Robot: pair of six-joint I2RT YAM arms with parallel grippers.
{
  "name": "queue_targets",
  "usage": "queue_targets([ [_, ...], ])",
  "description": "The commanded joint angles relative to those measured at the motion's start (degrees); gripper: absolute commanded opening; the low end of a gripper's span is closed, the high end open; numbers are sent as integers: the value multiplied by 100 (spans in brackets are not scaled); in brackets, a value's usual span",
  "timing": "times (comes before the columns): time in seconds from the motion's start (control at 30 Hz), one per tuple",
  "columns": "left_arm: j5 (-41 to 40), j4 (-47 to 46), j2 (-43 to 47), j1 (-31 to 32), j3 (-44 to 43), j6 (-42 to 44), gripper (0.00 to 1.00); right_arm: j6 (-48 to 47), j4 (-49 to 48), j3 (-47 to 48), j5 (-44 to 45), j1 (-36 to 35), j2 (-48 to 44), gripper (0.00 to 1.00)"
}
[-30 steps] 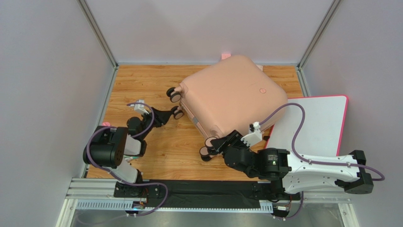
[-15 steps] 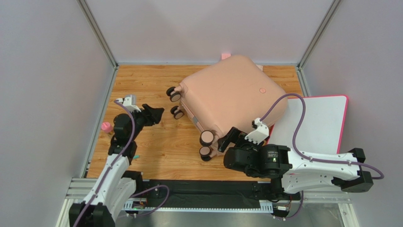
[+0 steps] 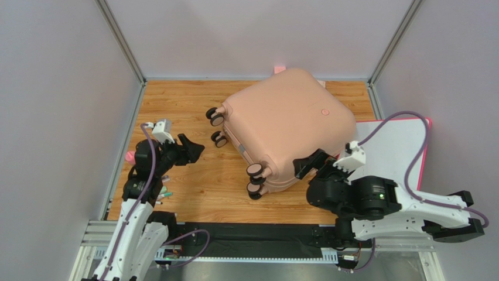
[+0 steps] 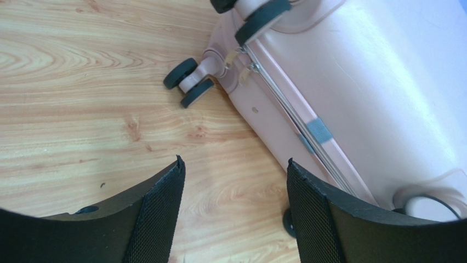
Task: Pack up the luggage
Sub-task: Reset both arms
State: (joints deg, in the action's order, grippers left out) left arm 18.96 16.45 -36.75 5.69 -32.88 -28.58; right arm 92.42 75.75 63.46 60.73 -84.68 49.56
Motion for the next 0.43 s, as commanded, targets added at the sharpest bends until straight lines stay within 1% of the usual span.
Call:
queue_targets([
  [0.0,126,806,405,37,-577,352,75,-514,925,-36,809,22,-647,100],
  [0.03,21,1060,545,37,-675,423,75,-584,925,-36,861,31,-736,100],
  [0.2,-86,1449,819,37,-1167,625,78,-883,916,-27,870,31,-966,100],
  [0.4,-6,1590,845,37,-1317,643,79,-1077,784,43,818,31,-738,100],
])
